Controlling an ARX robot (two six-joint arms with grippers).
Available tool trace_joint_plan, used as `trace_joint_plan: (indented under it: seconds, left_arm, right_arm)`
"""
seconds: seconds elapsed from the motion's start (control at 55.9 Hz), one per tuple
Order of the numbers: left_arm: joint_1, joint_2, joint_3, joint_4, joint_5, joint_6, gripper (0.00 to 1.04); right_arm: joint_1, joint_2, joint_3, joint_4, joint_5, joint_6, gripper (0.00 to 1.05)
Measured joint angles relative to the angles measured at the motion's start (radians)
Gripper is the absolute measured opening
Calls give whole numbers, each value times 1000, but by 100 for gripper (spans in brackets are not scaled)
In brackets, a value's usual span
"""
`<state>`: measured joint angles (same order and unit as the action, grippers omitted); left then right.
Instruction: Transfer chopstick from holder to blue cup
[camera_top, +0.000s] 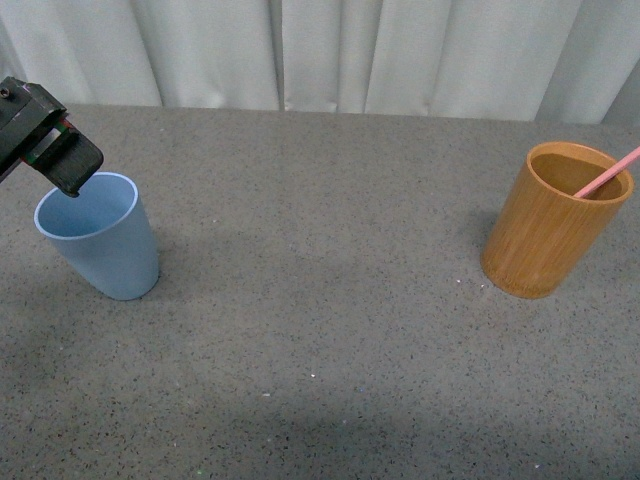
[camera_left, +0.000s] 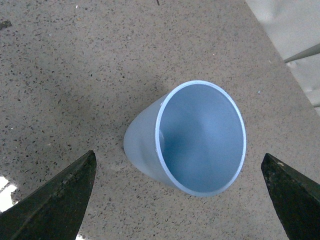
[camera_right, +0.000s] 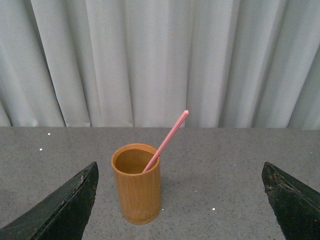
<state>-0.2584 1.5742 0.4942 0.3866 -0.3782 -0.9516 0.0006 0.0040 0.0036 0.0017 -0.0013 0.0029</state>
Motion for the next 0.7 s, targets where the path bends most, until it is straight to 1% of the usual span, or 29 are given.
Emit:
trace_joint_plan:
  seconds: [0.412, 0.698]
  left_arm:
    - [-10, 35, 8, -68, -16, 8, 98]
    - [-5, 61, 15, -79, -16, 7, 98]
  right_arm:
    - [0, 0, 0, 0, 0, 0, 95]
    - [0, 0, 0, 0, 0, 0, 95]
